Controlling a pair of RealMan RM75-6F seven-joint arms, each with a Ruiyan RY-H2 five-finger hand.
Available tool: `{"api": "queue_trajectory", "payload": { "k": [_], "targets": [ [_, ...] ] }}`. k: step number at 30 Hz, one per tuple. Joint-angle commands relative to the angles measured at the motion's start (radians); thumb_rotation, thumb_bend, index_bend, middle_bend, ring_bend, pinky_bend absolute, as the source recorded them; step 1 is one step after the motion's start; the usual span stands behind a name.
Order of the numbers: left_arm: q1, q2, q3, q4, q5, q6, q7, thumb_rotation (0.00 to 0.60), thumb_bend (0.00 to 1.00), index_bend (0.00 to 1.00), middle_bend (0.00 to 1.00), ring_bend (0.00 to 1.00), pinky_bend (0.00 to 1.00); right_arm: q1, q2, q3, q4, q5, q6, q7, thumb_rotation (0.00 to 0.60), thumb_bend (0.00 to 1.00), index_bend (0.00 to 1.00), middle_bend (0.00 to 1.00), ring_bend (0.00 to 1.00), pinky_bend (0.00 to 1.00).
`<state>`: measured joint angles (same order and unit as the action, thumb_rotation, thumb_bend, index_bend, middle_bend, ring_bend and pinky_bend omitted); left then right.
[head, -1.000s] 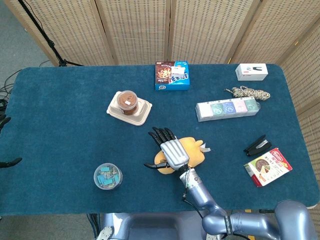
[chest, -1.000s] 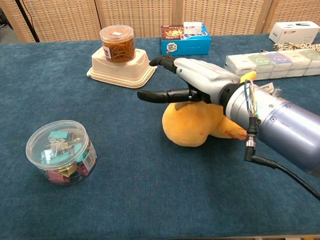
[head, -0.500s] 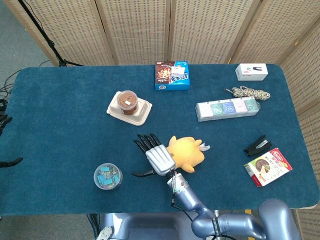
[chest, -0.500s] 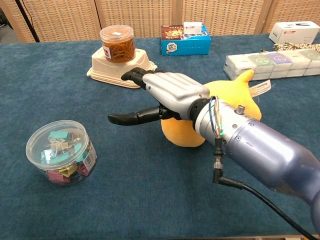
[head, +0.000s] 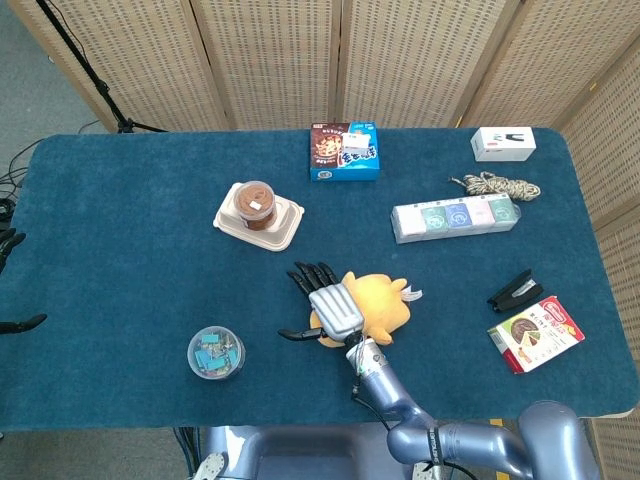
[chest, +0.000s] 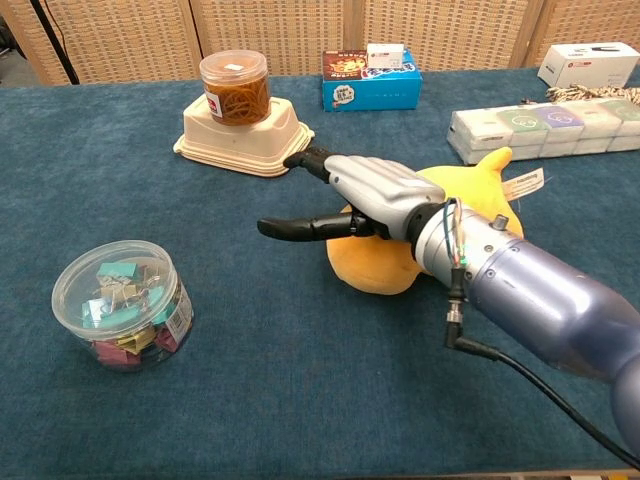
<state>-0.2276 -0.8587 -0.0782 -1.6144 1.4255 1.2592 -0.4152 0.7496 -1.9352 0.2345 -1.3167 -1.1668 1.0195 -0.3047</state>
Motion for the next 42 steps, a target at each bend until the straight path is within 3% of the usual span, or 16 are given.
{"api": "queue_trajectory", "payload": {
  "k": [1,13,22,34,42],
  "targets": [
    [0.000,-0.001,0.000,-0.002,0.000,0.000,0.003,0.600,0.00,0.00,0.00,0.00,0.00,-0.021,0.050,0.022,-0.009,0.046,-0.038,0.044,0.071,0.00,0.00,0.00,0.00,0.00],
    [-0.002,-0.004,-0.002,-0.010,-0.007,-0.004,0.025,0.600,0.00,0.00,0.00,0.00,0.00,-0.071,0.123,0.029,0.055,0.033,-0.003,0.133,0.070,0.00,0.00,0.00,0.00,0.00],
    [-0.005,-0.007,-0.002,-0.019,-0.012,-0.010,0.046,0.600,0.00,0.00,0.00,0.00,0.00,-0.088,0.177,0.044,-0.003,0.039,-0.004,0.175,0.070,0.00,0.00,0.00,0.00,0.00],
    [-0.006,-0.005,-0.001,-0.019,-0.010,-0.013,0.042,0.600,0.00,0.00,0.00,0.00,0.00,-0.045,0.170,0.014,-0.165,-0.049,0.020,0.088,0.071,0.00,0.00,0.00,0.00,0.00],
    [-0.006,-0.006,-0.001,-0.019,-0.010,-0.012,0.043,0.600,0.00,0.00,0.00,0.00,0.00,0.009,0.107,0.017,-0.148,-0.068,0.011,0.013,0.069,0.00,0.00,0.00,0.00,0.00]
  ]
}}
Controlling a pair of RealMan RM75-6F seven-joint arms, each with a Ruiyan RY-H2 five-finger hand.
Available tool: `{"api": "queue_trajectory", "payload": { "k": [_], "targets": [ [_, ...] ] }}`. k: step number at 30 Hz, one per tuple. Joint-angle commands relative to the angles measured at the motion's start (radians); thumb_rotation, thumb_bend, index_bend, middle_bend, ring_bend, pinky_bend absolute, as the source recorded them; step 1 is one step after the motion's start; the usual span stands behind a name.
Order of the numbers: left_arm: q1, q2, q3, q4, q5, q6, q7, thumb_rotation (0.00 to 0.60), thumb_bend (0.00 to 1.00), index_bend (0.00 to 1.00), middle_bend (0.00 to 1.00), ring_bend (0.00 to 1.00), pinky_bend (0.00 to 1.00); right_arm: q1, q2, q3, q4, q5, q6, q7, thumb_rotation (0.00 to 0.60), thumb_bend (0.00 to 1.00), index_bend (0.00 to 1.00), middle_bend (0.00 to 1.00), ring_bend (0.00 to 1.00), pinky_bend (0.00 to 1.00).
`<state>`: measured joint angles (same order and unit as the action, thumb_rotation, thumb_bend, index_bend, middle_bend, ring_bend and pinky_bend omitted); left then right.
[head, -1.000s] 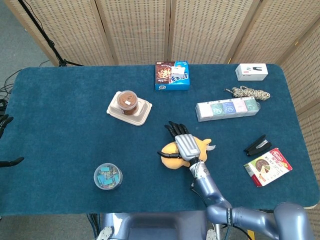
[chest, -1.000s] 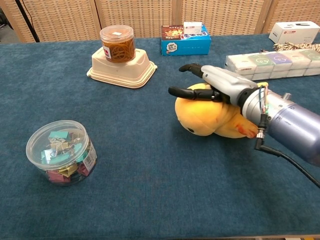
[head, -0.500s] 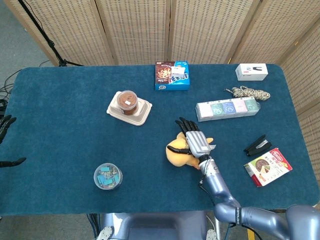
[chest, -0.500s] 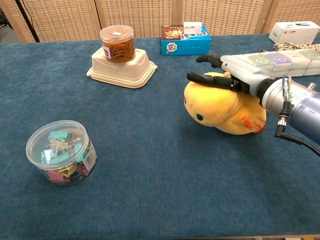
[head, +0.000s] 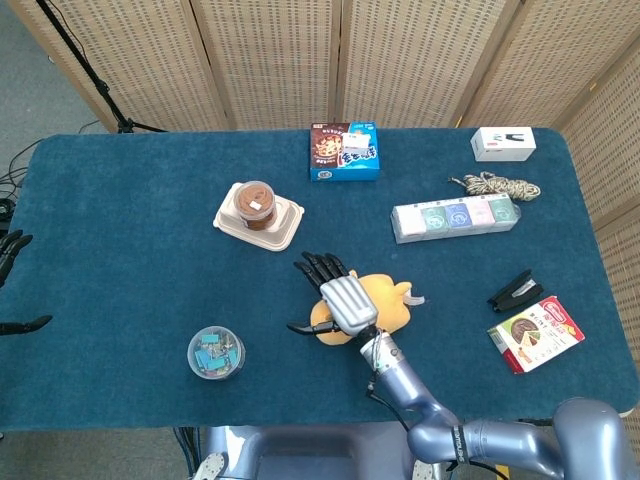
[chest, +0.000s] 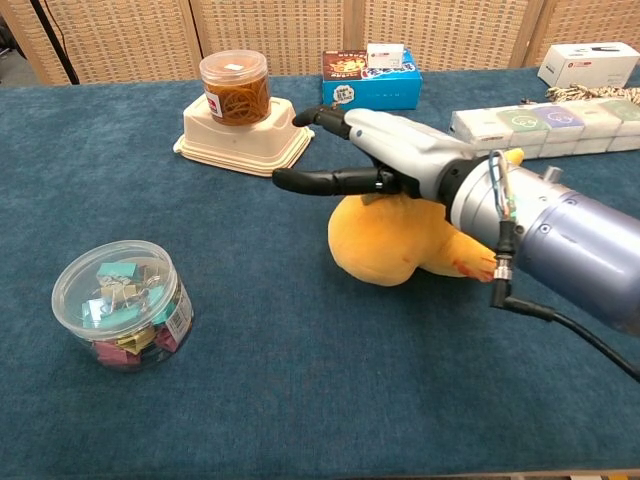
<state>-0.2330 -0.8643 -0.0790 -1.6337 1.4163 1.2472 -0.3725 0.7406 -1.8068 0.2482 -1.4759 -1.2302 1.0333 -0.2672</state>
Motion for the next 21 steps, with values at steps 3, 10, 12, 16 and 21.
{"api": "queue_trajectory", "payload": {
  "k": [3,10,12,16,21],
  "targets": [
    [-0.002,-0.002,-0.002,0.001,-0.004,-0.004,0.004,0.600,0.00,0.00,0.00,0.00,0.00,0.040,-0.050,0.011,0.032,-0.008,-0.002,-0.051,0.067,0.00,0.00,0.00,0.00,0.00],
    [-0.007,-0.003,-0.003,0.000,-0.011,-0.013,0.013,0.600,0.00,0.00,0.00,0.00,0.00,0.087,-0.106,0.025,0.113,-0.025,0.000,-0.099,0.067,0.00,0.00,0.00,0.00,0.00],
    [-0.008,-0.004,-0.004,0.000,-0.016,-0.017,0.016,0.600,0.00,0.00,0.00,0.00,0.00,0.090,-0.116,0.019,0.127,-0.033,0.003,-0.097,0.067,0.00,0.00,0.00,0.00,0.00],
    [-0.011,-0.006,-0.005,-0.002,-0.021,-0.022,0.024,0.600,0.00,0.00,0.00,0.00,0.00,0.089,-0.133,0.007,0.148,-0.033,-0.003,-0.074,0.065,0.00,0.00,0.00,0.00,0.00],
    [-0.012,-0.005,-0.005,-0.005,-0.022,-0.025,0.026,0.600,0.00,0.00,0.00,0.00,0.00,0.085,-0.150,-0.004,0.190,-0.028,-0.012,-0.048,0.067,0.00,0.00,0.00,0.00,0.00]
  ]
}}
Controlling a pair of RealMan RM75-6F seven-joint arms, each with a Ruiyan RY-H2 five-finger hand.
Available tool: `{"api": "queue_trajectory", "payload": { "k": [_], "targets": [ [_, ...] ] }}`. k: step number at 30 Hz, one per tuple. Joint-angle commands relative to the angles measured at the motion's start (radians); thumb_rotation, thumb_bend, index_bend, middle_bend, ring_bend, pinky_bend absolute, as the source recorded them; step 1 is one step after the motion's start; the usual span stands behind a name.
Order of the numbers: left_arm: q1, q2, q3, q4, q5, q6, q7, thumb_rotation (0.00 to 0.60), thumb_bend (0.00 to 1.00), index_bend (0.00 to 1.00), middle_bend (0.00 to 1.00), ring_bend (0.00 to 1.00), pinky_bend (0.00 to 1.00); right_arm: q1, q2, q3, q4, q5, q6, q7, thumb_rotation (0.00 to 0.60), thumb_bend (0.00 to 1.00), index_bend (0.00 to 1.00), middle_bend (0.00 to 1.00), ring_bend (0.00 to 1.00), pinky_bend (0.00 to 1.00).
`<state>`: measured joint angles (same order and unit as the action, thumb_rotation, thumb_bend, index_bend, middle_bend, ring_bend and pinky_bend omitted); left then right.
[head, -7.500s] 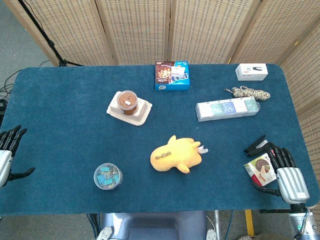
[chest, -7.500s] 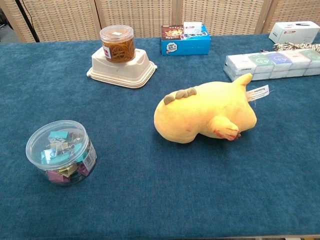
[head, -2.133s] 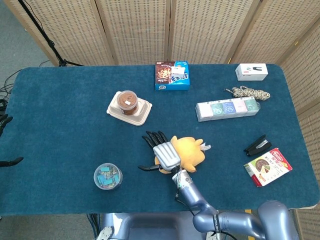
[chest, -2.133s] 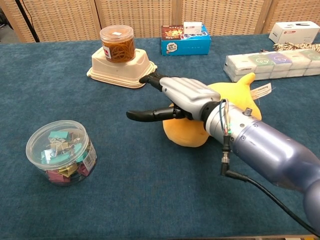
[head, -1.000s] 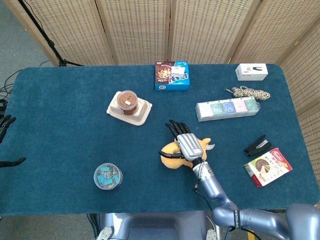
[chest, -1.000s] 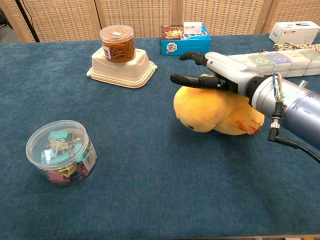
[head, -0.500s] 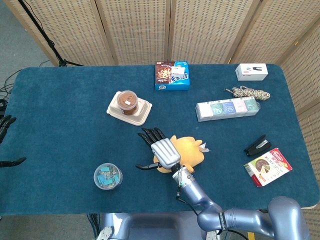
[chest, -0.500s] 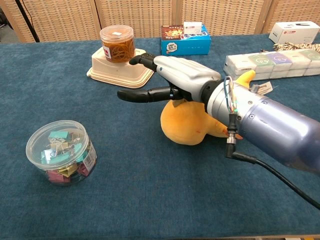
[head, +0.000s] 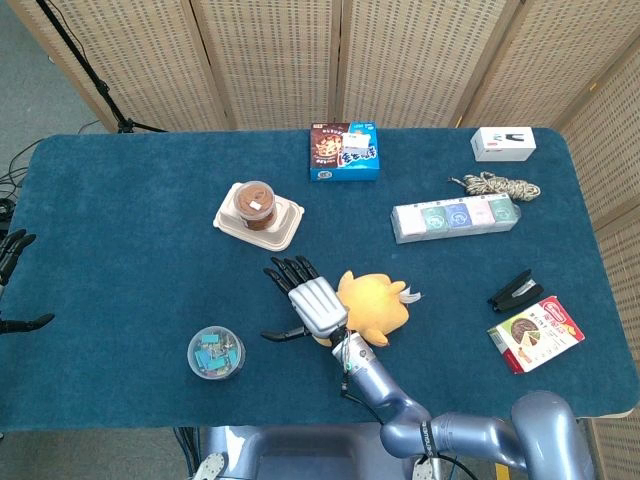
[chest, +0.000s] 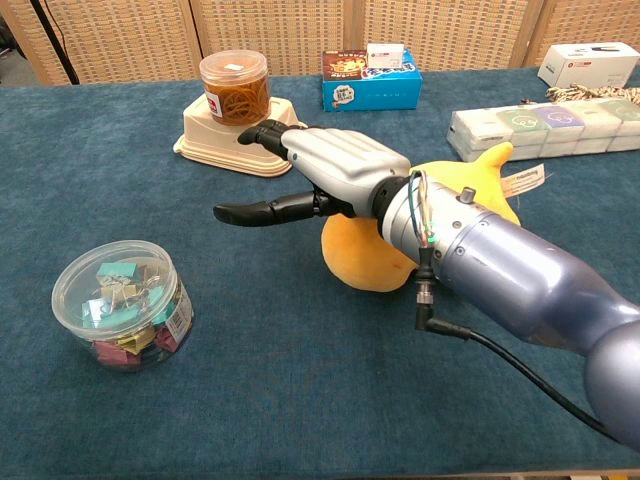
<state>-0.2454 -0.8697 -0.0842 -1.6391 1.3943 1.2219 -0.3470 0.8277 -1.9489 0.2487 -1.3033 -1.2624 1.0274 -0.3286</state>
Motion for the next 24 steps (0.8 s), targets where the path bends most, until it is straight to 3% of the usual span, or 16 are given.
{"api": "queue_trajectory", "payload": {
  "k": [1,12,24],
  "targets": [
    [0.000,0.001,0.000,0.000,-0.001,0.000,0.002,0.600,0.00,0.00,0.00,0.00,0.00,-0.004,-0.009,-0.005,0.026,0.008,-0.010,0.018,0.066,0.00,0.00,0.00,0.00,0.00],
    [0.004,0.001,-0.003,0.001,-0.005,0.008,0.007,0.600,0.00,0.00,0.00,0.00,0.00,-0.041,0.034,0.010,0.085,0.055,-0.037,0.112,0.070,0.00,0.00,0.00,0.00,0.00],
    [0.003,-0.002,-0.004,-0.006,-0.008,0.008,0.023,0.600,0.00,0.00,0.00,0.00,0.00,-0.114,0.159,0.027,0.015,0.123,-0.049,0.201,0.072,0.00,0.00,0.00,0.00,0.00]
  ]
}}
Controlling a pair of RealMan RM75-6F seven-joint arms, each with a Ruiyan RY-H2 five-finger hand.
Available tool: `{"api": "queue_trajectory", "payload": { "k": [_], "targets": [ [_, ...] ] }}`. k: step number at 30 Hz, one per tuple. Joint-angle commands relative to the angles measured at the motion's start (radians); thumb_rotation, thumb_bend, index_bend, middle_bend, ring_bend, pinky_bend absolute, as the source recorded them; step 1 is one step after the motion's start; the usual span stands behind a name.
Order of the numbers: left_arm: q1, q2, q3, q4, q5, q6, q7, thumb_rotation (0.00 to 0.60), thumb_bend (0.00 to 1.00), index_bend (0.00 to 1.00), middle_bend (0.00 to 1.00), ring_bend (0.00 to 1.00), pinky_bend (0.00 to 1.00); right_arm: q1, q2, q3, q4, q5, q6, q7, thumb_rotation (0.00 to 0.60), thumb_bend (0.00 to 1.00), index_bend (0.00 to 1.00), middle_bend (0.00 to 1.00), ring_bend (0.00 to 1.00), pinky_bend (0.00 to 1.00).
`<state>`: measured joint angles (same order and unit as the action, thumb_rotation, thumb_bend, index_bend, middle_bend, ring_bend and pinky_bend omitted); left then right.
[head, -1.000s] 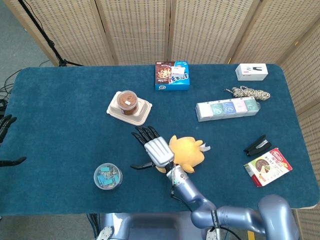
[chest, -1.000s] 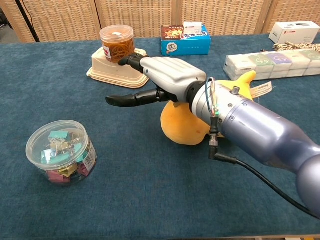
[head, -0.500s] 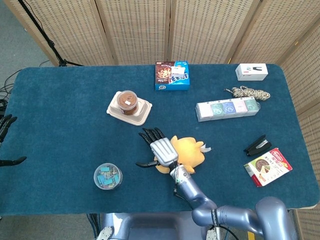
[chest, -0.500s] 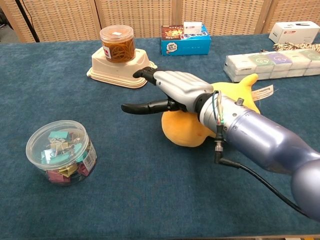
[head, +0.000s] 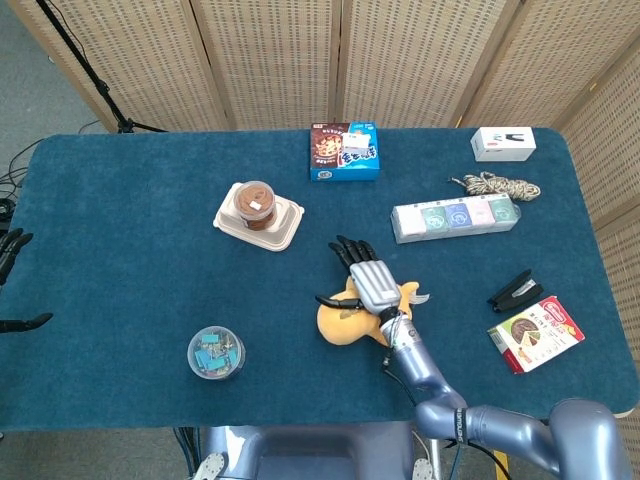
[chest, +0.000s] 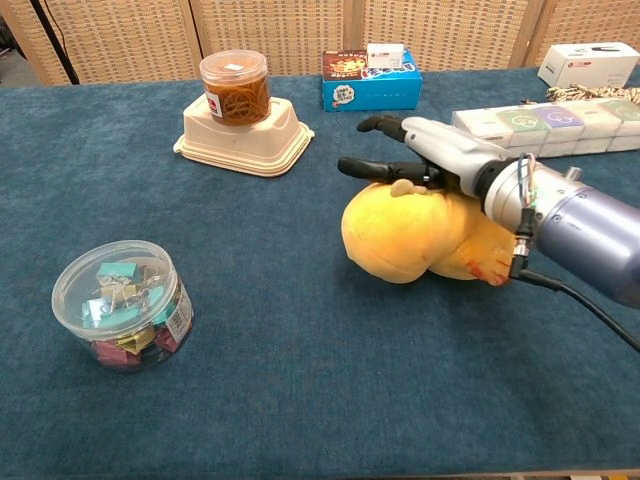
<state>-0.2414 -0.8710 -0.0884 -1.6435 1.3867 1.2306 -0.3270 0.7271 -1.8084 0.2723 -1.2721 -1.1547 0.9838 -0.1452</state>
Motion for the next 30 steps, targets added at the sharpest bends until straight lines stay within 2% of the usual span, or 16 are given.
{"api": "queue_trajectory", "payload": {
  "k": [1,15,24,30],
  "targets": [
    [0.000,-0.001,0.000,-0.003,0.000,-0.001,0.006,0.600,0.00,0.00,0.00,0.00,0.00,-0.018,0.027,0.006,-0.023,0.023,-0.010,0.027,0.072,0.00,0.00,0.00,0.00,0.00],
    [0.000,0.000,-0.002,-0.004,-0.005,-0.002,0.006,0.600,0.00,0.00,0.00,0.00,0.00,-0.022,0.055,0.020,-0.021,0.042,-0.015,0.054,0.073,0.00,0.00,0.00,0.00,0.00],
    [0.001,0.003,0.000,-0.003,0.002,-0.001,-0.005,0.600,0.00,0.00,0.00,0.00,0.00,0.003,0.080,0.034,-0.110,0.017,0.026,-0.026,0.074,0.00,0.00,0.00,0.00,0.00],
    [0.004,0.005,0.001,0.001,0.008,0.004,-0.014,0.600,0.00,0.00,0.00,0.00,0.00,-0.007,0.156,0.037,-0.201,0.016,0.071,-0.116,0.073,0.00,0.00,0.00,0.00,0.00]
  ]
}}
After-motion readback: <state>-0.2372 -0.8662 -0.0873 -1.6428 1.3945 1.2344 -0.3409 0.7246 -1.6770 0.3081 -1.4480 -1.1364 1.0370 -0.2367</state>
